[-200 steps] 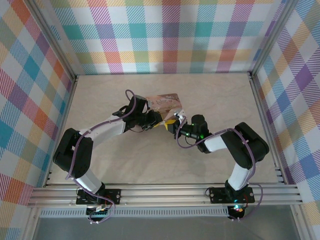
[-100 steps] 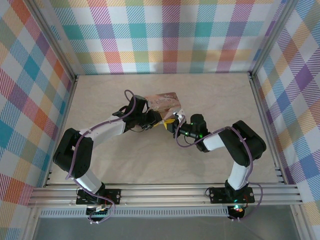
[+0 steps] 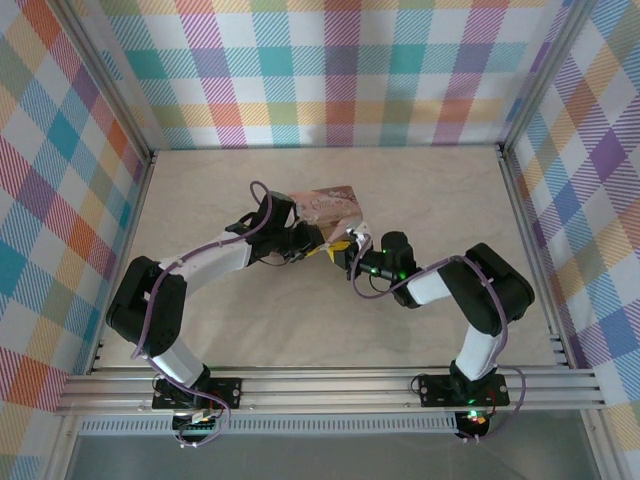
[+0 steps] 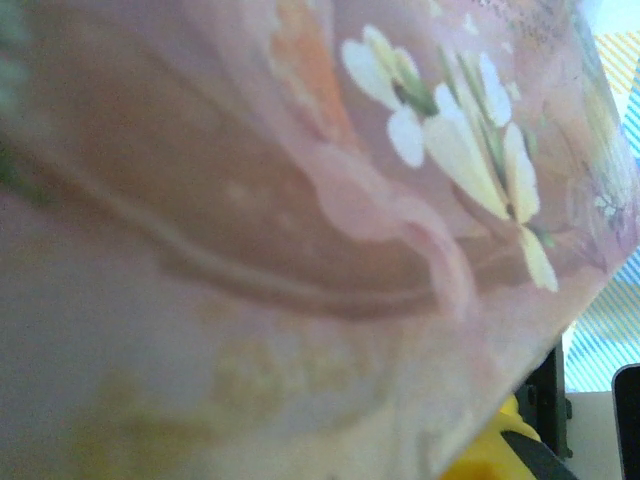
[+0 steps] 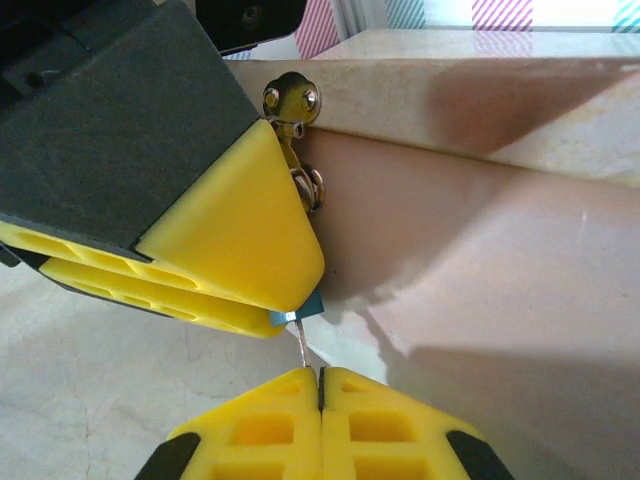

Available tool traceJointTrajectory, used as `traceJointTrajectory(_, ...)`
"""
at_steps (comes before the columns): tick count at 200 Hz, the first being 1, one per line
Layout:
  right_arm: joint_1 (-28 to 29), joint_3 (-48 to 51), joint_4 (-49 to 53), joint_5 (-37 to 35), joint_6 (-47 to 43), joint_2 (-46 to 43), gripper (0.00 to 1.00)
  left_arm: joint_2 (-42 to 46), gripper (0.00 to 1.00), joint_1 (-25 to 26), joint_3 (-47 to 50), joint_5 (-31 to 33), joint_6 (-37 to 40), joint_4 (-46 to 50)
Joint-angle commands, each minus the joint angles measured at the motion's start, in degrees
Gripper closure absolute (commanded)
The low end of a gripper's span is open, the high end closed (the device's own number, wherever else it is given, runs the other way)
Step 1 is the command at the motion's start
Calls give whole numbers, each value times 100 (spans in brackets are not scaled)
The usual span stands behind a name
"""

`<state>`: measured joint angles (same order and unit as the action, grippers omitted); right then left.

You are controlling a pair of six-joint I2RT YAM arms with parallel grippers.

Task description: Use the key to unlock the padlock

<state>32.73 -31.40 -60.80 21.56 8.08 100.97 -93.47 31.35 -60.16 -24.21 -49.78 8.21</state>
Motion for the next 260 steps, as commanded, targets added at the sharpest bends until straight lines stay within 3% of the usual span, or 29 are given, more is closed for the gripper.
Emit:
traceJointTrajectory(1, -4, 81, -797, -297, 17, -356, 100, 116, 99, 180, -56, -870, 143, 476)
traceJointTrajectory(60, 171, 312, -825, -496, -15, -684, 100, 57, 99, 147, -352, -1314, 575, 1028)
traceJointTrajectory(121, 413, 657, -1275, -783, 139, -593, 100, 49, 99, 117, -397, -1377, 597, 1129)
traceJointTrajectory(260, 492, -36, -1559, -712, 401, -273, 100, 57, 99, 143, -259, -1319, 479, 1070)
